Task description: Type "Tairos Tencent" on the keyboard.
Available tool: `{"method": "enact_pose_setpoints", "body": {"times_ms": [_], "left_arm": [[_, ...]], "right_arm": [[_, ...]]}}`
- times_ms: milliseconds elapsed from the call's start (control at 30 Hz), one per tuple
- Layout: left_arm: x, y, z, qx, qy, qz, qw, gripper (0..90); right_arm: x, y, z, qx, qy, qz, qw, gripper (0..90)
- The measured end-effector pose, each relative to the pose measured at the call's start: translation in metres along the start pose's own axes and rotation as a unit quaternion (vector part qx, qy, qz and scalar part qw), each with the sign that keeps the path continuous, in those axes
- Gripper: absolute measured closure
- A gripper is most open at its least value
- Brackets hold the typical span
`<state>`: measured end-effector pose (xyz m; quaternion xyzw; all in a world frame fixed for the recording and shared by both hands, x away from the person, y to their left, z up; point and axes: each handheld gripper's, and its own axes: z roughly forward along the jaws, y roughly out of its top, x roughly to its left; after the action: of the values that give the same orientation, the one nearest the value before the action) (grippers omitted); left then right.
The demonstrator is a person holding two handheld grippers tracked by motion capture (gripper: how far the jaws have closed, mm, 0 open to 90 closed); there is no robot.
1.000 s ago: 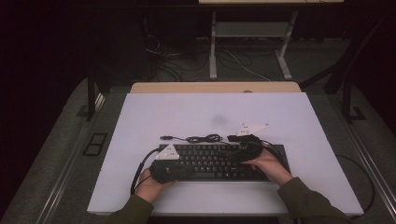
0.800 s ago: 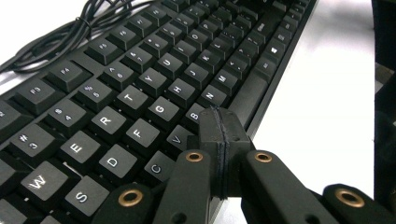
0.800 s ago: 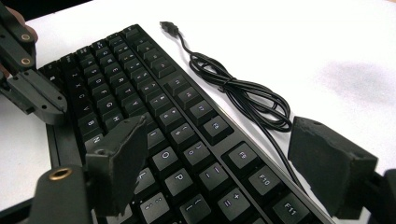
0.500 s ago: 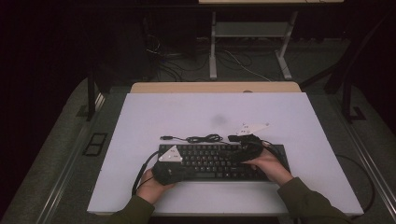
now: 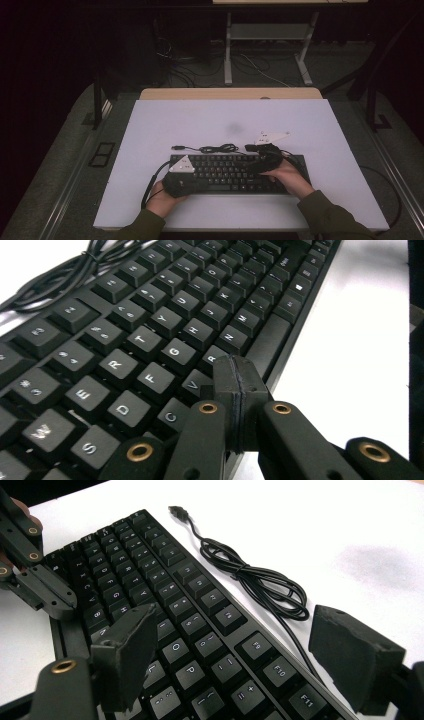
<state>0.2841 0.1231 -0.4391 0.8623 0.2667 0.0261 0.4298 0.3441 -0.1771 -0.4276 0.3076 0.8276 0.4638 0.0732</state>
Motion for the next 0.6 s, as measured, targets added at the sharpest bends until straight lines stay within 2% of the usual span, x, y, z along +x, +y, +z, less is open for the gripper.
{"method": "enact_pose_setpoints", "body": {"times_ms": [200,300,467,600], "left_arm": [[0.002,0.0,-0.005,-0.014,0.0,-0.012,0.9998,87.8],[0.003,0.001,-0.007,-0.018,0.001,-0.01,0.9998,85.2],[0.005,0.002,-0.01,-0.025,0.006,-0.018,0.9995,75.3],[0.007,0.003,-0.011,-0.027,0.008,-0.024,0.9993,65.2]], "right_arm": [[0.002,0.001,-0.004,0.0,0.003,-0.004,1.0,19.3],[0.003,0.001,-0.007,0.001,0.005,-0.007,1.0,18.5],[0.004,0.001,-0.01,0.004,0.013,-0.005,0.9999,19.1],[0.003,0.0,-0.012,0.006,0.019,0.001,0.9998,25.2]]}}
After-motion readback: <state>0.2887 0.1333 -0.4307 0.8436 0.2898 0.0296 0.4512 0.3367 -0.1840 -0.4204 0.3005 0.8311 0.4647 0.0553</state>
